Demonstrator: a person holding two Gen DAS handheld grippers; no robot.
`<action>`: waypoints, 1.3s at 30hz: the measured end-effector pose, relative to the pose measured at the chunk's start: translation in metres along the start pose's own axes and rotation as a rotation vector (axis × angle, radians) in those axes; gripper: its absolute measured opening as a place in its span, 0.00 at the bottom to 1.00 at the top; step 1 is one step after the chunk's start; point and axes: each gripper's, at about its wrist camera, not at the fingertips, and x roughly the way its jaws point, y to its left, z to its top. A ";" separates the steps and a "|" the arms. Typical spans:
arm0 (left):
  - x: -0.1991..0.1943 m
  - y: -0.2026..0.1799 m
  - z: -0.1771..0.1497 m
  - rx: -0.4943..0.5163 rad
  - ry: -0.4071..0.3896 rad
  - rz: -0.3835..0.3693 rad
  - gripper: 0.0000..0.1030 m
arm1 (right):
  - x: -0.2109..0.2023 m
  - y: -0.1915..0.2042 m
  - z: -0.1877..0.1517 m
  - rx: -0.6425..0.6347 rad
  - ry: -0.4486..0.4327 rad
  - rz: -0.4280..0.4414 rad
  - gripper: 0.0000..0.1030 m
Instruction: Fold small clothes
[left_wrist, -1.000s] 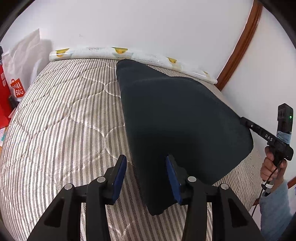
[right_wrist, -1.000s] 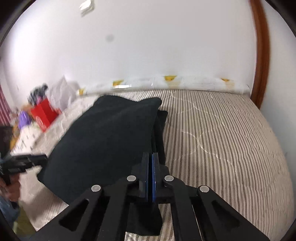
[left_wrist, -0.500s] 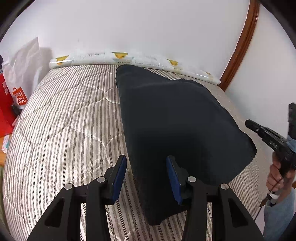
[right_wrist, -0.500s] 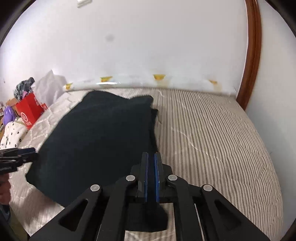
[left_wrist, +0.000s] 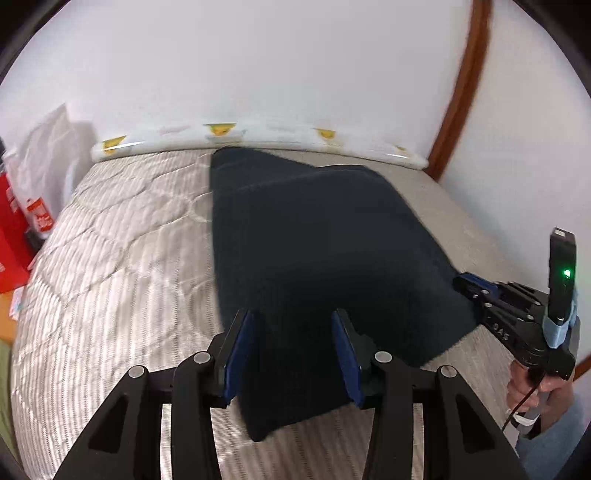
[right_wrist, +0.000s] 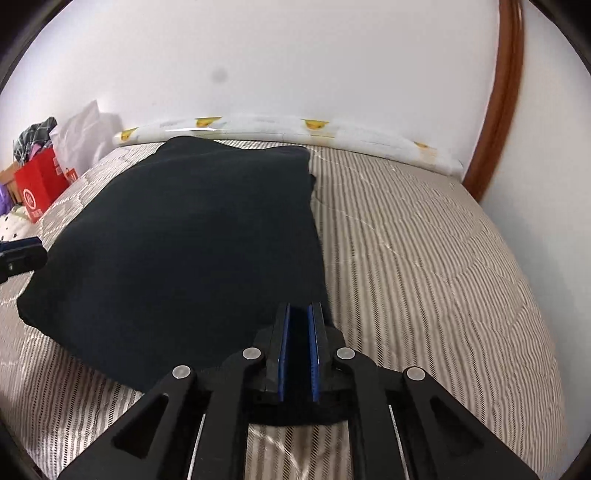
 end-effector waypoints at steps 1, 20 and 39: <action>0.001 -0.005 0.001 0.005 0.002 -0.021 0.46 | -0.002 -0.002 0.000 0.012 -0.001 0.000 0.08; -0.017 0.002 -0.040 -0.070 0.070 0.088 0.51 | -0.028 -0.009 -0.023 0.112 -0.011 -0.005 0.29; -0.057 0.009 -0.053 -0.122 0.006 0.069 0.51 | -0.057 -0.005 -0.038 0.153 0.061 -0.054 0.36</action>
